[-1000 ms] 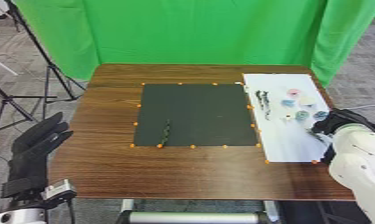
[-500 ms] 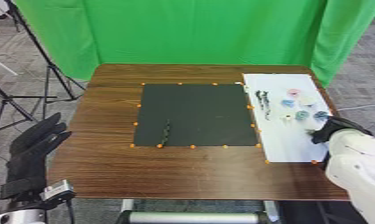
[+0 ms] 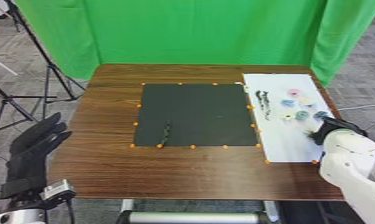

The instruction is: Arrange flowers

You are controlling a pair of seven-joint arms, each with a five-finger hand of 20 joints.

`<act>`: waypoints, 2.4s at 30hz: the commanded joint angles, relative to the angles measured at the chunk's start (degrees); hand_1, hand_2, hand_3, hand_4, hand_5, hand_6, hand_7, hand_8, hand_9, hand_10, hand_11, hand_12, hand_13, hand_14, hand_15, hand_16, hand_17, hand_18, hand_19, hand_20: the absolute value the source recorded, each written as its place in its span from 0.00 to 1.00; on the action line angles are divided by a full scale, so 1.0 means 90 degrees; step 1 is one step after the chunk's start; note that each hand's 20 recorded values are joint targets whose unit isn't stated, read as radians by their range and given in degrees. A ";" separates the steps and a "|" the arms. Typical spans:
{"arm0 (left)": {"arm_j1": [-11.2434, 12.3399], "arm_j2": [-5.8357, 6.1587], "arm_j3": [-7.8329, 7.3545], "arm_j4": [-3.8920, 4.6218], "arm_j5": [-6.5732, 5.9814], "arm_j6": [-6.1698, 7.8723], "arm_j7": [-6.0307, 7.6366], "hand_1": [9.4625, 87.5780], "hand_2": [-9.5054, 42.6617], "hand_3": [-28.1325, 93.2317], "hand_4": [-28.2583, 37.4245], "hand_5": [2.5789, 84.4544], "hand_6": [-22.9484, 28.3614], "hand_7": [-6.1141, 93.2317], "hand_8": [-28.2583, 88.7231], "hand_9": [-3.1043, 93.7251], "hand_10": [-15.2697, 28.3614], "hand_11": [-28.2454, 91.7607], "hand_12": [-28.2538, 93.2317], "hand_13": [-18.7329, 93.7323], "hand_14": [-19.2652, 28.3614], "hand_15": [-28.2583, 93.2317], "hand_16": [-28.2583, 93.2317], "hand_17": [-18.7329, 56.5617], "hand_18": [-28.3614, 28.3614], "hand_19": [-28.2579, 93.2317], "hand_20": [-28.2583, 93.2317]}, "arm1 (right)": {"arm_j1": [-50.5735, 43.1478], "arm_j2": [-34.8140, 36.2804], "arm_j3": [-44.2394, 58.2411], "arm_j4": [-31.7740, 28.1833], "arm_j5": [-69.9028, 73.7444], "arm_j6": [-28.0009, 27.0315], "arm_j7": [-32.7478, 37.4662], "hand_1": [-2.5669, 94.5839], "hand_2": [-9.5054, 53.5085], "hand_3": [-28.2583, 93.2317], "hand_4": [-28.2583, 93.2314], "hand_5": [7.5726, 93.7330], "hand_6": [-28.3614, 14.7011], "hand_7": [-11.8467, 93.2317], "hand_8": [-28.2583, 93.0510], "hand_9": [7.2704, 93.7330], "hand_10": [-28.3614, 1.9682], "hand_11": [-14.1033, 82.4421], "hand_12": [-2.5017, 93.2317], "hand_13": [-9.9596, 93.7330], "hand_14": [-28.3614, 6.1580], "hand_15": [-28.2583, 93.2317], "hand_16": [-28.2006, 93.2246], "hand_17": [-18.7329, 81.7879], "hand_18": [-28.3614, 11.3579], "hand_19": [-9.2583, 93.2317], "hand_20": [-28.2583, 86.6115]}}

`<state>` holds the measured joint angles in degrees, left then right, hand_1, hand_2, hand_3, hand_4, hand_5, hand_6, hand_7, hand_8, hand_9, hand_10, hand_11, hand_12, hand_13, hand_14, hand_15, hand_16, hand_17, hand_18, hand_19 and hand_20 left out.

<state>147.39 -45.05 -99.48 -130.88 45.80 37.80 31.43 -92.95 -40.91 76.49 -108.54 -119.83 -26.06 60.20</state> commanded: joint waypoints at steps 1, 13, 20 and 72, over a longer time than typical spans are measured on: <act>-0.0008 -0.0177 -0.0013 -0.0026 0.0156 -0.0134 -0.0121 0.22 0.29 0.92 0.16 0.43 0.62 0.23 0.14 0.37 0.79 0.54 0.28 0.37 0.95 0.75 0.09 0.12 0.87 0.71 0.25 | -0.0049 0.0261 -0.0288 0.0193 -0.0489 0.0683 -0.0035 0.54 0.19 0.81 0.01 0.82 0.48 0.32 0.33 0.88 0.42 0.55 0.23 0.90 0.63 0.77 0.38 0.77 0.28 1.00 0.00; -0.0013 -0.0159 -0.0010 -0.0014 0.0173 -0.0145 -0.0115 0.22 0.29 0.92 0.16 0.43 0.62 0.23 0.14 0.37 0.79 0.54 0.28 0.37 0.95 0.75 0.09 0.12 0.87 0.71 0.25 | -0.0014 0.0552 -0.0455 0.0138 -0.0949 0.1756 -0.0185 0.56 0.16 0.84 0.00 0.87 0.52 0.33 0.38 0.93 0.53 0.57 0.25 0.96 0.73 0.75 0.39 0.81 0.39 1.00 0.00; 0.0039 -0.0188 -0.0054 -0.0040 0.0195 -0.0127 -0.0106 0.22 0.30 0.92 0.16 0.43 0.62 0.23 0.14 0.37 0.79 0.54 0.28 0.37 0.95 0.75 0.09 0.12 0.87 0.71 0.25 | 0.0145 0.0486 -0.0353 -0.0194 -0.1080 0.1936 -0.0320 0.55 0.14 0.85 0.00 0.89 0.53 0.32 0.39 0.96 0.55 0.56 0.25 0.99 0.75 0.74 0.40 0.82 0.39 1.00 0.00; -0.0600 -0.0172 0.0024 0.0057 0.0556 -0.0532 -0.0755 0.22 0.30 0.92 0.16 0.43 0.62 0.23 0.14 0.37 0.79 0.54 0.28 0.37 0.95 0.75 0.09 0.12 0.87 0.71 0.25 | 0.2794 -0.3601 -0.4113 0.0701 -0.2156 0.0349 -0.1342 0.56 0.12 0.85 0.02 0.91 0.54 0.30 0.41 0.99 0.57 0.55 0.27 1.00 0.75 0.74 0.41 0.82 0.35 1.00 0.06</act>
<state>142.73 -47.46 -100.05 -130.80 51.18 33.58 24.82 -66.92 -69.98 40.18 -103.78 -137.20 -20.97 48.93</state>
